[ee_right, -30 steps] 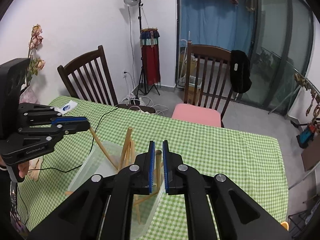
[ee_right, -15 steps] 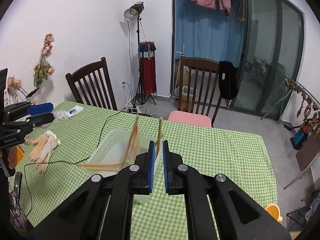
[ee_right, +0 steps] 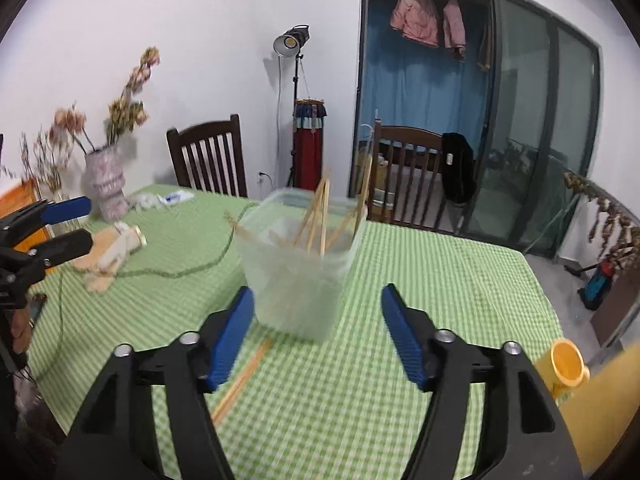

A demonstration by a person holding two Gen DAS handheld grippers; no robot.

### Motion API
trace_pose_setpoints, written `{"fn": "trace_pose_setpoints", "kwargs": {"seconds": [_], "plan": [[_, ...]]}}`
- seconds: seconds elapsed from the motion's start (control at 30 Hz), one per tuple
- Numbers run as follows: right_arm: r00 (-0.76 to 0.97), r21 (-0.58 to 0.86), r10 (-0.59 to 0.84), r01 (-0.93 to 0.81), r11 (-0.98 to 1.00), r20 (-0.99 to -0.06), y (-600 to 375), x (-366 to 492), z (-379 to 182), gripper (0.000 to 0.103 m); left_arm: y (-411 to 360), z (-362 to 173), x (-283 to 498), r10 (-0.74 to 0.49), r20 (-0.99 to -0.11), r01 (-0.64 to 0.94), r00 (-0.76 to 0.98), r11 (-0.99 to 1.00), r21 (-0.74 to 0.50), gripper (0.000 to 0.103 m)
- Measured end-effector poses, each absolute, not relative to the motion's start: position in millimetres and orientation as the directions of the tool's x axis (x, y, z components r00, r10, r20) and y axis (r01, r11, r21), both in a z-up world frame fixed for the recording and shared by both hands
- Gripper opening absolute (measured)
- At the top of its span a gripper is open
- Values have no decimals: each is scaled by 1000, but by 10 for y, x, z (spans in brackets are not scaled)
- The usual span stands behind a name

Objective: Organize utensils
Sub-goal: 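Open the right gripper to drop its chopstick into the container, then move both open grippers down to the last two wooden chopsticks on the cloth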

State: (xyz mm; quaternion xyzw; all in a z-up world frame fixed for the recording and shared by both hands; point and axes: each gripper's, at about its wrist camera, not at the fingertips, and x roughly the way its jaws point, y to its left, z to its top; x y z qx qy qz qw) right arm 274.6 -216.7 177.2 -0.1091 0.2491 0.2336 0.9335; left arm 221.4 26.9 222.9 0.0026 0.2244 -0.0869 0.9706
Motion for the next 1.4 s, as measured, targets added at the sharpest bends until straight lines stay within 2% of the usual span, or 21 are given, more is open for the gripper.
{"fn": "trace_pose_setpoints", "kwargs": {"seconds": [0.17, 0.27, 0.33, 0.4, 0.57, 0.7, 1.17, 1.4], "plan": [[778, -111, 346, -466, 878, -523, -2093, 2285, 1318, 75, 243, 1684, 1900, -138, -509, 114, 850, 990, -80, 89], [775, -127, 339, -470, 874, -534, -2045, 2054, 1076, 76, 266, 1306, 1687, -124, -556, 89, 822, 992, -90, 92], [774, -139, 327, -466, 874, -542, -2016, 1855, 867, 76, 284, 1058, 1596, -72, -593, 49, 802, 997, -56, 92], [757, -105, 330, -462, 880, -564, -2022, 1716, 688, 76, 329, 861, 1482, -45, -615, 23, 787, 999, -45, 92], [725, -111, 310, -469, 876, -615, -1963, 1368, 272, 76, 479, 479, 1267, -62, -681, -27, 730, 993, -119, 92], [680, -100, 307, -489, 867, -666, -1918, 1285, 66, 76, 555, 362, 1224, -50, -688, -41, 724, 992, -116, 92], [675, -57, 272, -422, 905, -686, -1747, 1601, 40, 76, 598, 385, 1522, -64, -696, -29, 715, 992, -121, 92], [677, -107, 217, -403, 909, -704, -1561, 1858, 63, 76, 563, 386, 1728, -68, -697, -2, 714, 995, -98, 92]]}}
